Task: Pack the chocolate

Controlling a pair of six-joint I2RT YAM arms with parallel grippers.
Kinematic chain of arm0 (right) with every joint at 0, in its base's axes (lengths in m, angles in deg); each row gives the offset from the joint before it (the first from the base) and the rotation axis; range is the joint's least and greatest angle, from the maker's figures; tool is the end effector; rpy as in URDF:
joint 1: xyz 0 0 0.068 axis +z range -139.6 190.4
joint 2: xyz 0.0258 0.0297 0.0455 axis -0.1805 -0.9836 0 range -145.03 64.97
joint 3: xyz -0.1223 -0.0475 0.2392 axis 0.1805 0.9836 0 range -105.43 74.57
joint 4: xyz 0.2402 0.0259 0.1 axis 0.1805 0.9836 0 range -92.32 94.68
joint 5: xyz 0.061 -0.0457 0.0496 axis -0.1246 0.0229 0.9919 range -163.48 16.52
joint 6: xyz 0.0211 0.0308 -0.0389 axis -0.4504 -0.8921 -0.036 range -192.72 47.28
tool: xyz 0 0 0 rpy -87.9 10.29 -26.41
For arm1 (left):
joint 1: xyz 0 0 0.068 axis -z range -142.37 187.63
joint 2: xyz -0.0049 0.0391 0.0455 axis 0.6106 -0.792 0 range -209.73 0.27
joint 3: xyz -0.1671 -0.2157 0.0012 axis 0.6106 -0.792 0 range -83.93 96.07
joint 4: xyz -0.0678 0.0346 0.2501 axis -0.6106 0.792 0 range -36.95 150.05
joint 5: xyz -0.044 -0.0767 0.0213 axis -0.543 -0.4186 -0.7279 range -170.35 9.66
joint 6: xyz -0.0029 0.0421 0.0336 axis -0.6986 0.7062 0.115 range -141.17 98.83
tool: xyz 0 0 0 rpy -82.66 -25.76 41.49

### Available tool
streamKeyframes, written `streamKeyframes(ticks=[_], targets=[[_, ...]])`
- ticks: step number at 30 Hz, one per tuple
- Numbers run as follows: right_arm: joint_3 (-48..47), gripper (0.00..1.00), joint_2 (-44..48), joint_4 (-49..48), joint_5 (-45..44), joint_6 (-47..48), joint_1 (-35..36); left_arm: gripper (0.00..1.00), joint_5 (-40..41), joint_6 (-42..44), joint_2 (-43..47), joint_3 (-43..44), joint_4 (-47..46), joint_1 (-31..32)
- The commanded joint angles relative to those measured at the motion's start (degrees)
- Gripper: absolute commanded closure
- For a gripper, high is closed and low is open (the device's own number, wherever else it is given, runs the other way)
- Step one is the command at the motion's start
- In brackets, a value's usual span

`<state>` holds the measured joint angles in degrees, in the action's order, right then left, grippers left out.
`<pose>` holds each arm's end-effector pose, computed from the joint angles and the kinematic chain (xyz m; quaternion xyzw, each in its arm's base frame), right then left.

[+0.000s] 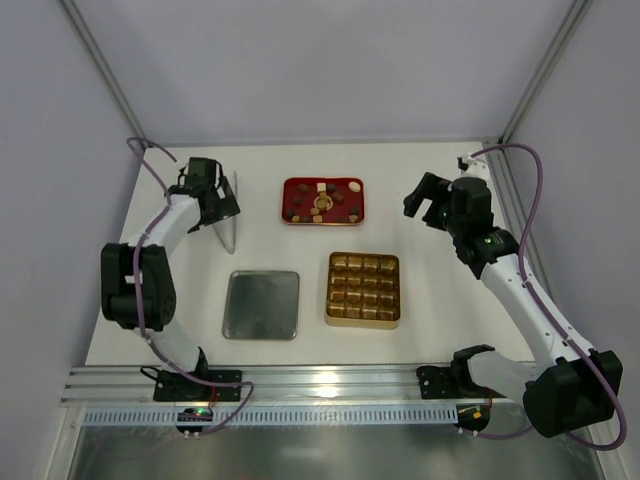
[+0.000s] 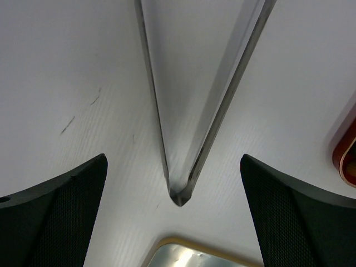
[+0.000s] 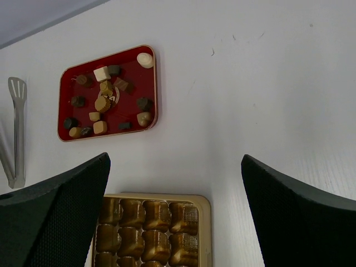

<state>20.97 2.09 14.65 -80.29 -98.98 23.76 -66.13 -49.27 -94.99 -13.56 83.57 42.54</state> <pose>0.2434 0.0534 0.3198 0.1264 0.8388 0.1312 0.5130 0.3527 -0.0215 0.2383 -0.2264 0.9207 0.0294 0.3165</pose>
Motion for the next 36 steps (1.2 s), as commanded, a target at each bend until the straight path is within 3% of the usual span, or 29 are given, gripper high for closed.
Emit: streamKeyframes(ticks=[1,13,18,30,36], targets=[[-0.2,0.0,1.8,-2.2,1.9,0.5,0.0,0.0,-4.0,2.3,-6.5,6.1,-4.2,0.0],[0.0,0.0,2.1,-1.6,2.2,0.9,0.0,0.0,-1.5,4.5,-18.0,10.7,-5.4,-0.1],[0.0,0.0,1.8,-1.4,2.3,0.9,-0.1,0.06,-0.9,5.8,-20.5,11.5,-5.4,-0.6],[0.3,0.0,1.7,-1.2,2.3,0.9,0.0,0.25,-4.4,6.7,-23.6,14.4,-1.5,-1.7],[0.3,0.0,1.2,-1.1,2.9,0.9,-0.1,0.47,-5.4,5.2,-21.1,16.3,0.9,-1.7]])
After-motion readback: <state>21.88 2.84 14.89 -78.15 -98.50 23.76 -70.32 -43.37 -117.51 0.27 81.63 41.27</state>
